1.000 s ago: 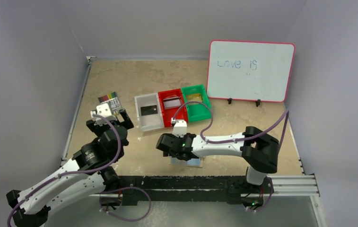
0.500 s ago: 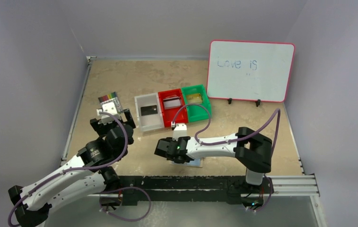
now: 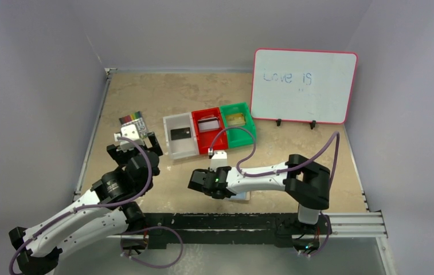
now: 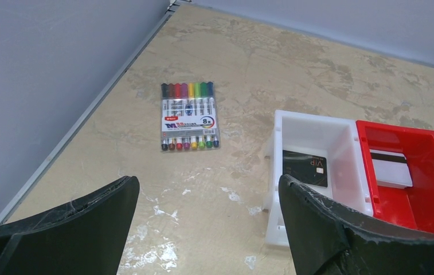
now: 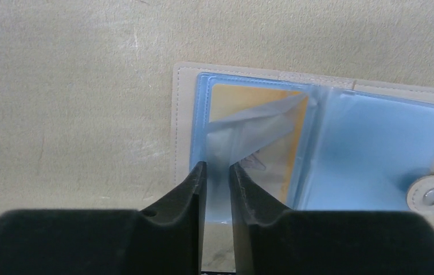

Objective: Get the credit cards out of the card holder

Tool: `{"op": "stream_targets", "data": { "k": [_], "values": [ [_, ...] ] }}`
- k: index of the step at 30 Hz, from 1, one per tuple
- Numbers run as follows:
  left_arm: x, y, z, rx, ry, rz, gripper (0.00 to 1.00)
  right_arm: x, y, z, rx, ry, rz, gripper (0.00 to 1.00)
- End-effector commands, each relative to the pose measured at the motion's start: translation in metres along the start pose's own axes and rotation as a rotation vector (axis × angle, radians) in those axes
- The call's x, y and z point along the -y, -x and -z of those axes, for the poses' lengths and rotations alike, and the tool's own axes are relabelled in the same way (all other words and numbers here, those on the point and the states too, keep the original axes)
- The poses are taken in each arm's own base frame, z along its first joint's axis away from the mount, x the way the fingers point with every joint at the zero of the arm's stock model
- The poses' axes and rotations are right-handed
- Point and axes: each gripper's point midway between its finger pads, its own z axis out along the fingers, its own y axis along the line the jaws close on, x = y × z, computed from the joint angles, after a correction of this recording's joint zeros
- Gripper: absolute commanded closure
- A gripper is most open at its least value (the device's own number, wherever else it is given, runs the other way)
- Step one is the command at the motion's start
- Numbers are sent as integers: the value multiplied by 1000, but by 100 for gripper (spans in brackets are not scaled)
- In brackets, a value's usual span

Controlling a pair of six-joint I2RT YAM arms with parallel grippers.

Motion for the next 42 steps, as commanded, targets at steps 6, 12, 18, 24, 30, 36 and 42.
{"op": "stream_targets", "data": {
  "k": [6,12,18,24,30,36,42],
  "values": [
    [2,14,1,18,3,56,9,8,3,8,18,24,-45,89],
    [7,11,1,6,-15,47,9,10,14,22,48,99,-116,92],
    [28,1,3,-41,-117,21,9,24,19,29,62,198,-272,90],
    [55,-11,7,-103,-235,34,8,55,14,27,44,212,-448,85],
    [88,-24,15,-171,-353,142,8,92,0,26,16,87,-548,79],
    [152,-39,36,-290,-599,174,10,107,-3,26,22,43,-594,83],
    [220,-68,74,-496,-879,193,21,113,0,28,41,68,-635,90]
  ]
}}
